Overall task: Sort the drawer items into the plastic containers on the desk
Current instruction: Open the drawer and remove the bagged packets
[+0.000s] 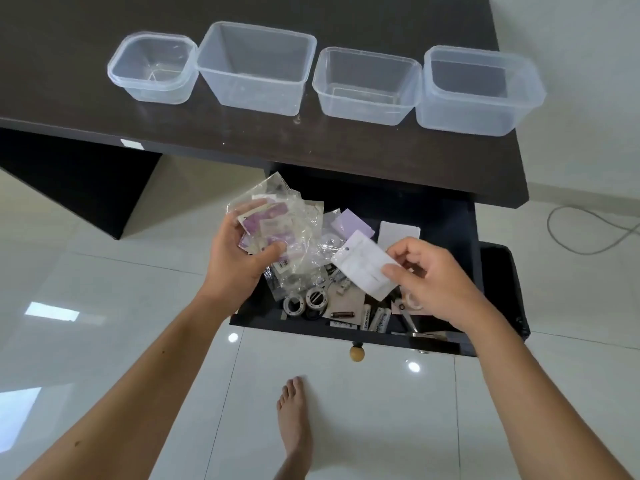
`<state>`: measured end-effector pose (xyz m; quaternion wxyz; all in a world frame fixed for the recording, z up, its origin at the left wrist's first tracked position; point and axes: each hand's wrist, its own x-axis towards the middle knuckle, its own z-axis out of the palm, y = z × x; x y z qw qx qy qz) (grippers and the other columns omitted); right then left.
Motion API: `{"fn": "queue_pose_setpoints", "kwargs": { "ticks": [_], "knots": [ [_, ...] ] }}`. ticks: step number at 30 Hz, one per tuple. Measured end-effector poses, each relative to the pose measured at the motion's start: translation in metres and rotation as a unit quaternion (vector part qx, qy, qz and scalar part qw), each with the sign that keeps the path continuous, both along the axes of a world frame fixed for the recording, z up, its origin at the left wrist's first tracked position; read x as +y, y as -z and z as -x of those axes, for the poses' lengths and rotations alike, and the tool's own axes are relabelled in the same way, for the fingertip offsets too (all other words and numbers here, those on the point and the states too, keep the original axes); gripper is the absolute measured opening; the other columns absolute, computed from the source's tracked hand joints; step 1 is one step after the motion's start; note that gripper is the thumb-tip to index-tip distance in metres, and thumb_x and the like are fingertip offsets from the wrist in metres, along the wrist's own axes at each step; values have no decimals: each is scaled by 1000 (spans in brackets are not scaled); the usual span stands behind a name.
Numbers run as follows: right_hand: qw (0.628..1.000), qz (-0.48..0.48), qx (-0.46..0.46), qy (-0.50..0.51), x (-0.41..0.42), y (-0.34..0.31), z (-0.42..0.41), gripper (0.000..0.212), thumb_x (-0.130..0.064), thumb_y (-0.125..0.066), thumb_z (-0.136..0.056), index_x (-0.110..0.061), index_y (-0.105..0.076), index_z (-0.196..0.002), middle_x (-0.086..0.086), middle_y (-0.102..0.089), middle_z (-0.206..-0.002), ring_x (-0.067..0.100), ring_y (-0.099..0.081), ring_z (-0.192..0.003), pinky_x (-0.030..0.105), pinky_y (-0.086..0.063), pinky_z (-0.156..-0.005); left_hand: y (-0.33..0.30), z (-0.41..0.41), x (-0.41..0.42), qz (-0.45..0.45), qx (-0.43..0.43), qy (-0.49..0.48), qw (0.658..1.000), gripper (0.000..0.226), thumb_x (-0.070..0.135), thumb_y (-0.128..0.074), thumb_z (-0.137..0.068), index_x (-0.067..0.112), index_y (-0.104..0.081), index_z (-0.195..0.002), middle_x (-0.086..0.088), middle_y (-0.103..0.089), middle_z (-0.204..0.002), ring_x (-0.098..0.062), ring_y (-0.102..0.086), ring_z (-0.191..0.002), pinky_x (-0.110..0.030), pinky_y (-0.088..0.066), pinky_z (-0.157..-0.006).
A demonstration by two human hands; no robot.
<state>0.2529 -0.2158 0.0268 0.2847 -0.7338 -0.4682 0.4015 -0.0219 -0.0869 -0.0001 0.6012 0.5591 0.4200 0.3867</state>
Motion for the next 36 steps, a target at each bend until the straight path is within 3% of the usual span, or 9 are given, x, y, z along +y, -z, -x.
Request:
{"fn": "queue_pose_setpoints", "kwargs": {
  "ticks": [7,12,16,19,22,28,30,33,36],
  "knots": [
    [980,-98,117,125,-34,-31,-45,7,-9,-69,-101,-12,-70,-107,-2,-79,-97,-1,-71,-81,13,-52,-70,-9,-70,-24,21,19,75,997,59,-8,-76,-90,19,-56,-139,6,-70,-134,-25,-75,-113,-45,-67,-79],
    [977,-70,59,191,-55,-17,-70,17,-22,-82,-91,-22,-74,-106,-2,-75,-96,13,-70,-82,24,-59,-73,-15,-145,-52,111,-23,155,981,57,-2,-81,-88,17,-60,-138,-8,-71,-131,-29,-75,-114,-37,-66,-78],
    [966,-62,78,239,-72,-7,-96,36,-26,-76,-96,-29,-68,-130,-8,-74,-112,17,-72,-99,30,-60,-92,-19,-198,-60,112,-24,229,967,56,3,-81,-89,18,-60,-138,-9,-72,-130,-27,-73,-118,-45,-65,-86],
    [947,-60,153,275,-85,-6,-122,28,-16,-70,-100,-24,-72,-127,-6,-79,-116,18,-74,-107,40,-60,-99,-25,-236,-64,99,-23,275,956,51,2,-79,-91,21,-60,-135,-6,-73,-128,-23,-74,-115,-40,-65,-84],
    [904,-63,256,337,-96,-9,-150,25,-8,-69,-100,-15,-71,-124,6,-81,-108,30,-77,-94,48,-63,-87,-25,-277,-72,92,-34,297,950,47,-5,-74,-93,23,-63,-129,-8,-71,-127,-22,-74,-109,-29,-64,-77],
    [857,-94,300,407,-114,1,-203,35,-3,-76,-94,-7,-67,-127,7,-79,-91,20,-73,-63,41,-65,-66,0,-353,-85,58,19,328,943,67,7,-80,-91,27,-45,-144,8,-64,-130,-20,-67,-121,-44,-65,-86],
    [850,-99,301,420,-120,12,-222,31,0,-76,-93,-7,-69,-123,2,-79,-86,19,-74,-62,36,-64,-58,10,-375,-89,63,35,340,938,74,17,-82,-90,29,-37,-147,7,-62,-135,-17,-64,-127,-41,-63,-92],
    [850,-95,287,431,-127,33,-247,28,3,-76,-93,-5,-72,-119,-2,-79,-85,20,-75,-73,37,-65,-60,23,-404,-100,105,73,342,931,60,27,-75,-98,24,-40,-147,33,-63,-123,7,-62,-119,-17,-57,-90],
    [853,-72,255,450,-132,55,-272,28,3,-78,-92,-6,-72,-117,-6,-77,-84,22,-74,-70,37,-65,-60,46,-433,-111,168,98,329,924,53,31,-75,-96,25,-48,-142,18,-65,-131,-7,-62,-126,-27,-54,-97]
  ]
}}
